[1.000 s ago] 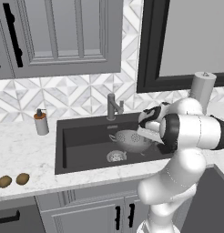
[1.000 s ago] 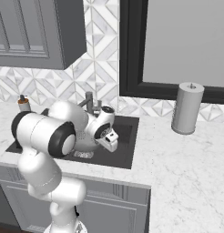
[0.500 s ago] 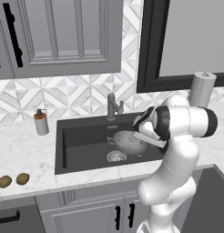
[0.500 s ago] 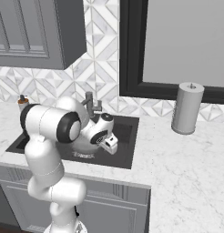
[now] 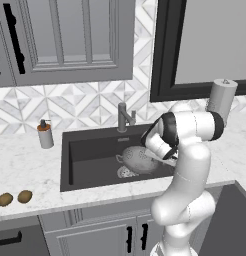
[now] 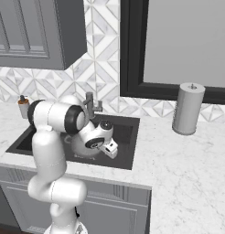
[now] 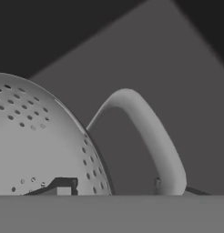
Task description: Put the colander in the sink, put the kiwi, kiwi in the colander, and turn on the sink faucet and pour water over the colander.
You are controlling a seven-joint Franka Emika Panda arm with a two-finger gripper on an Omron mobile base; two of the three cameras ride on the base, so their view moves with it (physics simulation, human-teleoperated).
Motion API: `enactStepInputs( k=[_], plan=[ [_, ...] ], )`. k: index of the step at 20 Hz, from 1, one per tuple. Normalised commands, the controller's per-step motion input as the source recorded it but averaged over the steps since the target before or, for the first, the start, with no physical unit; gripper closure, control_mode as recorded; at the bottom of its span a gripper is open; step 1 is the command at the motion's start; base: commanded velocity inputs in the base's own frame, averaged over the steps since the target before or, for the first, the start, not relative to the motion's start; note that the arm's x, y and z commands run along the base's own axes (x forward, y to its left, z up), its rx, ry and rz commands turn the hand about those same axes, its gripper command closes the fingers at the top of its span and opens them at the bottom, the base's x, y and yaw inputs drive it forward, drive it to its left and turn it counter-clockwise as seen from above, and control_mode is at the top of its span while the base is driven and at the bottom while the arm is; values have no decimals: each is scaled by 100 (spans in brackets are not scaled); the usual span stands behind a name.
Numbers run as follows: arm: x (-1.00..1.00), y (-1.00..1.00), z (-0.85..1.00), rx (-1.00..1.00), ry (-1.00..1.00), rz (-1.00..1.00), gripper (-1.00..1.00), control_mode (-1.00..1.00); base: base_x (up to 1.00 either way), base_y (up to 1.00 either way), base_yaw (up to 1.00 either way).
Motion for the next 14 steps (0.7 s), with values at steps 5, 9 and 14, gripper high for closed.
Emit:
enactStepInputs(
  k=[5, 9, 14],
  plan=[
    [12, 1, -21, 0, 0, 0, 100, -100, 0, 0, 0],
    [3, 9, -11, 0, 0, 0, 100, -100, 0, 0, 0],
    [3, 12, -8, 0, 1, 0, 100, -100, 0, 0, 0]
  ],
)
